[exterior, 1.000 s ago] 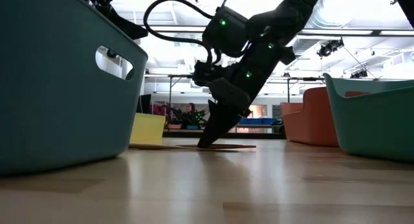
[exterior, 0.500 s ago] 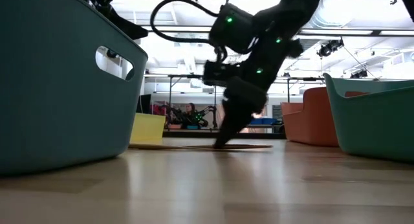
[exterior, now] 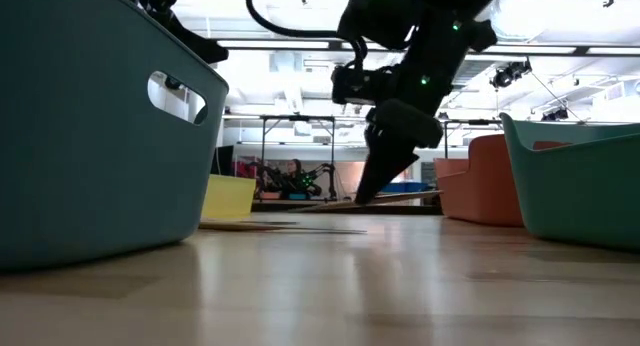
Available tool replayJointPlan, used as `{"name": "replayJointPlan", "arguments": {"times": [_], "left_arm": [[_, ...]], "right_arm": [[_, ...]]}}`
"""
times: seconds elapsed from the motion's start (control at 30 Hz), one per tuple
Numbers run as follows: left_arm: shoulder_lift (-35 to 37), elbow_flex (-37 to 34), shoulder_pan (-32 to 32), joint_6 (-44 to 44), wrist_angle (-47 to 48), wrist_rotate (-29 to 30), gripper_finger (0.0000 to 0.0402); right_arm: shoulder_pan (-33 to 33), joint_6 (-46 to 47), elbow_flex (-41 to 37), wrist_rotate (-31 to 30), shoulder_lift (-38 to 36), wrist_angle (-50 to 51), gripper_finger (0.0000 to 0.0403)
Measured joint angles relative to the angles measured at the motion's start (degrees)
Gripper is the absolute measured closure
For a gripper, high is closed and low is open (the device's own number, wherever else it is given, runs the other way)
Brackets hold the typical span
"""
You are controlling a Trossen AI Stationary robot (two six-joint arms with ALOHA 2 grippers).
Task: Sort silverware by color (type)
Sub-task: Put the gold knife into the yellow bin
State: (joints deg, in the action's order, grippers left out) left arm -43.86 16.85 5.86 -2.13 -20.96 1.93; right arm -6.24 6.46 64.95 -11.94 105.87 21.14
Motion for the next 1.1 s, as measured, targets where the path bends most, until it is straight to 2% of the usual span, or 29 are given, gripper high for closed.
{"name": "replayJointPlan", "arguments": {"times": [0.1, 0.3, 0.5, 0.87, 1.0, 1.1], "left_arm": [[0.0, 0.0, 0.0, 0.0, 0.1, 0.0, 0.0402], [0.0, 0.0, 0.0, 0.0, 0.2, 0.0, 0.0401], [0.0, 0.0, 0.0, 0.0, 0.2, 0.1, 0.0401], [0.0, 0.0, 0.0, 0.0, 0.1, 0.2, 0.0401], [0.0, 0.0, 0.0, 1.4, 0.5, 0.2, 0.0401], [0.0, 0.0, 0.0, 1.9, 1.8, 0.2, 0.0401]], "right_arm": [[-0.2, 0.2, 0.0, -0.8, -1.1, 2.0, 0.0398], [-1.8, 0.5, 0.1, -6.4, -3.2, 6.5, 0.0398], [-2.9, 1.2, 0.2, -9.3, -4.6, 6.6, 0.0401], [1.4, 2.9, 0.2, -9.1, -4.6, -1.6, 0.0402], [3.8, 7.3, 0.2, -5.3, -4.6, 3.9, 0.0389], [5.1, 9.6, 0.1, -1.9, -4.6, 9.0, 0.0356]]}}
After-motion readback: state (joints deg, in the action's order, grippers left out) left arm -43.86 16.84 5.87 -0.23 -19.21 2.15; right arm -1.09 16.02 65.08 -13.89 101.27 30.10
